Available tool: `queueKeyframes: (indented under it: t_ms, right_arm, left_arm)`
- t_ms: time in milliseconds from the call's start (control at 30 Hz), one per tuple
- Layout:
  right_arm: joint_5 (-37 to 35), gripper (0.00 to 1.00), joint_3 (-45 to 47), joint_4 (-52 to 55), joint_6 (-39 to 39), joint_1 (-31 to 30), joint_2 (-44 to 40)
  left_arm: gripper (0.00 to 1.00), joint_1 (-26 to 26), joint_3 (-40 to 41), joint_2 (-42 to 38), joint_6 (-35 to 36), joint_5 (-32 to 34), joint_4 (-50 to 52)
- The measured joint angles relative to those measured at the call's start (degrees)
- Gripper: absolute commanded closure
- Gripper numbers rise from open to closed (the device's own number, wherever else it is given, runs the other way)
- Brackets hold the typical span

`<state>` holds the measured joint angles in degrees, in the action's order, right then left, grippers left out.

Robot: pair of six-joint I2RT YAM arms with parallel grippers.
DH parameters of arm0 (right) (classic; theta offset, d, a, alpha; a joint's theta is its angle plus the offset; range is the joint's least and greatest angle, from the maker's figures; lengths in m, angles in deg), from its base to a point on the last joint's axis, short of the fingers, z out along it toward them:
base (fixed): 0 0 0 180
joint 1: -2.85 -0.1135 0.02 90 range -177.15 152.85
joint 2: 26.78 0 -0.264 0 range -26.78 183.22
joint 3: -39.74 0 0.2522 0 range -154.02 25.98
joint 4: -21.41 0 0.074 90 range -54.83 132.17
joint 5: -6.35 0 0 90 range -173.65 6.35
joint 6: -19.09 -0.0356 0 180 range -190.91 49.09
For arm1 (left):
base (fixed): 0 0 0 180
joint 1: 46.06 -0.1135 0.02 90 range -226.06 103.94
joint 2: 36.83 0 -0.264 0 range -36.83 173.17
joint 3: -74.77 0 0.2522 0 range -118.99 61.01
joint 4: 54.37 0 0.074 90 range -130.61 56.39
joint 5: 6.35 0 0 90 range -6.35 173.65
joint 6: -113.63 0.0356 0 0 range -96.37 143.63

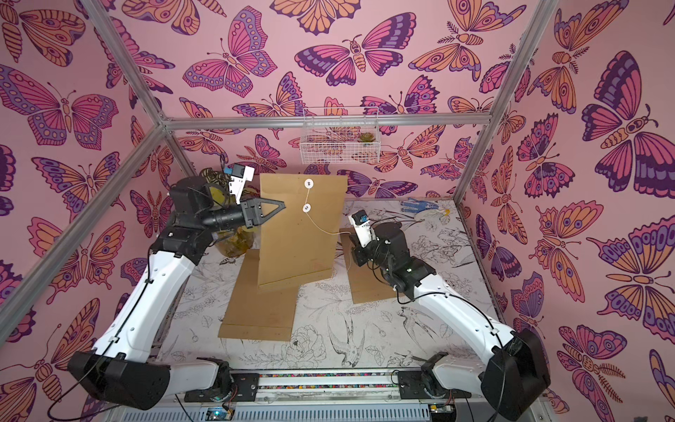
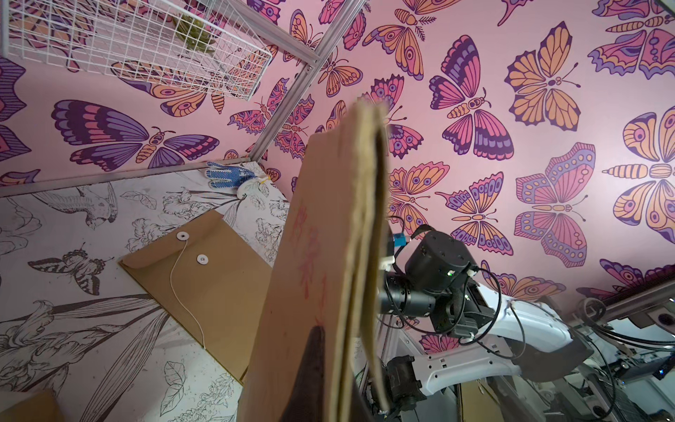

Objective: Close the mouth of the file bag
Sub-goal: Close the file bag.

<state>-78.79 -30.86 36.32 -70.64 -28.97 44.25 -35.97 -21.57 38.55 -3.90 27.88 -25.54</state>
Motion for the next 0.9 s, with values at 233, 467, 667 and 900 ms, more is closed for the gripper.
queueKeyframes:
  t_ms: [233,467,667,900]
  right_arm:
    - [0.1,1.0,-7.5,3.6,-5.5,1.9,0.1]
    - [-6.3,1.0,-17.5,10.1,-6.0,2.5,0.6]
    - [-10.3,1.0,-20.3,12.5,-4.3,2.6,1.1]
    - [-12.8,1.0,-21.0,14.1,-1.4,1.9,1.5]
  left_arm:
    - [1.0,0.0,2.1,-1.0,-0.2,-1.1,0.0]
    - [1.0,1.1,5.6,-4.4,-0.7,-2.0,0.0]
    - [1.0,2.4,7.0,-5.2,-1.5,-2.9,-0.5]
    - [1.0,3.3,7.2,-5.2,-1.7,-3.0,-0.7]
